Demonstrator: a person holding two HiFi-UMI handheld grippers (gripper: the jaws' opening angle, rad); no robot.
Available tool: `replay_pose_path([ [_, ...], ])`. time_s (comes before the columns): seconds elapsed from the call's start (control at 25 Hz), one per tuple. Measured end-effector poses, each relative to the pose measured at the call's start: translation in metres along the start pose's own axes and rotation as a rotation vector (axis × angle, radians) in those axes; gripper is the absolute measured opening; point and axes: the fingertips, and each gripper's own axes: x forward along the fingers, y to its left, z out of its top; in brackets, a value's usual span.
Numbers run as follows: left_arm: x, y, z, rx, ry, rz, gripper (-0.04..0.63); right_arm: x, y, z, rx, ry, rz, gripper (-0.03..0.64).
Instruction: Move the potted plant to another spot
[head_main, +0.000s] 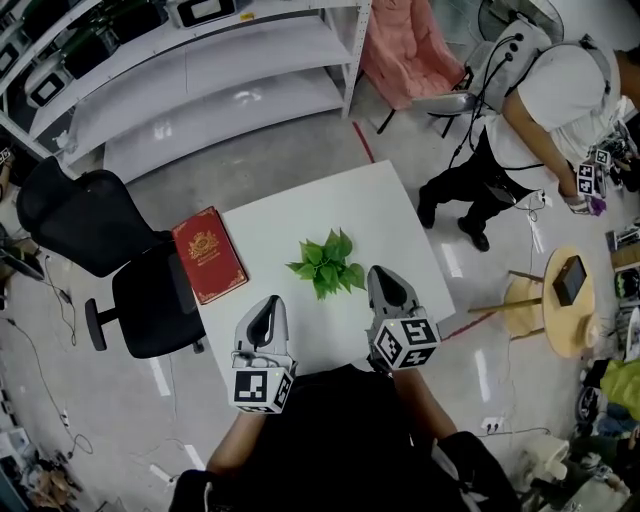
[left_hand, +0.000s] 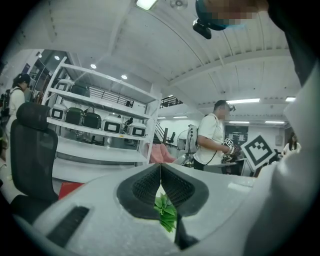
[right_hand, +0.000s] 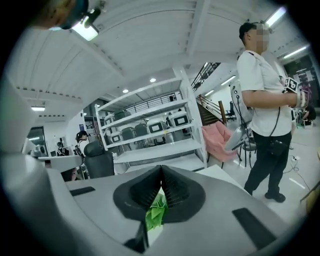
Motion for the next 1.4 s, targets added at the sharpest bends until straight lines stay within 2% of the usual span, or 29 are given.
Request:
replay_pose_path([
  [0.44,-0.003,-0.005,-0.008,0.018,0.018,-0.046,0.017,-0.039,0.051,-0.02,-0.023,-0.02,0.047,0.012],
  [1.4,-0.011,-0.008,-0.014,0.013,0.026,-0.049,0.018,-0.052,0.073,-0.025,-0.08,-0.013,0.082,0.011],
])
